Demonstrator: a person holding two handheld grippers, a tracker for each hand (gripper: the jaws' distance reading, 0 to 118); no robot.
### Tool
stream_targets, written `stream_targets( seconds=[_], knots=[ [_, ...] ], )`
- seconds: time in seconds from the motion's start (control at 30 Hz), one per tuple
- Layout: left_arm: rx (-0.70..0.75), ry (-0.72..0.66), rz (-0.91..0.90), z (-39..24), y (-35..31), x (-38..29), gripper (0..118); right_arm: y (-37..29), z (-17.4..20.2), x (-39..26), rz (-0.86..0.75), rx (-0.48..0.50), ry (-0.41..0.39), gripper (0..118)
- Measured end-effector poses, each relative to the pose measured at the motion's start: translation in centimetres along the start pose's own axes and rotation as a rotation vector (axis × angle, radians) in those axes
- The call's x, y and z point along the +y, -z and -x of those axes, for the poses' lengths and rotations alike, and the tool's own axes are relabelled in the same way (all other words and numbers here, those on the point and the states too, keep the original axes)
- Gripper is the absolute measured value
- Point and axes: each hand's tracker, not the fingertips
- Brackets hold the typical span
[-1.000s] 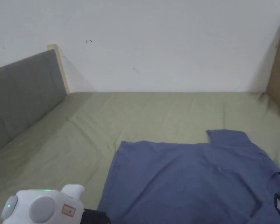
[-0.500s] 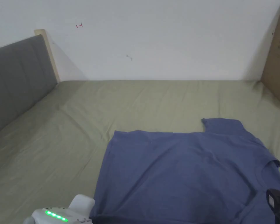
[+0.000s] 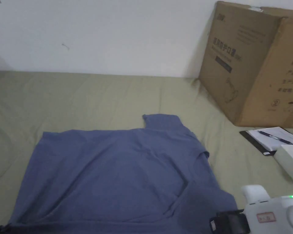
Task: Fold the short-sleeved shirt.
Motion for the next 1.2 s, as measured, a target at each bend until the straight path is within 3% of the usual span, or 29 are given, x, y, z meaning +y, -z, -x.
stream_targets(
  seconds=[0.17, 0.2, 0.27, 0.37, 0.53, 0.77, 1.0, 1.2],
  knots=[
    [0.018, -0.011, 0.016, -0.2, 0.0, 0.1, 6, 3.7, -0.4, -0.8, 0.167, -0.086, -0.032, 103],
    [0.018, -0.009, 0.022, -0.3, -0.1, 0.1, 6, 4.3, -0.5, -1.1, 0.185, -0.106, -0.047, 86],
    [0.025, 0.002, 0.028, -0.4, -0.3, 0.1, 6, 4.0, -0.3, -1.7, 0.152, -0.131, -0.064, 8],
    [0.024, 0.004, 0.028, -0.5, -0.6, 0.3, 6, 2.0, -0.3, -2.2, 0.056, -0.061, -0.009, 8],
    [0.028, -0.001, -0.003, -0.4, -1.2, 0.0, 6, -0.4, -0.7, -2.5, 0.004, -0.056, -0.023, 8],
    [0.013, -0.039, -0.068, -0.4, -0.4, 3.3, 6, -2.6, -0.6, 1.5, -0.087, 0.008, 0.081, 8],
    [0.050, -0.132, 0.032, 1.0, 5.7, 9.8, 6, 0.0, -0.3, 11.3, -0.088, -0.047, 0.052, 8],
    [0.047, -0.226, 0.075, 2.6, 12.4, 13.4, 10, 7.0, 0.3, 18.1, -0.080, -0.127, 0.036, 8]
  ],
)
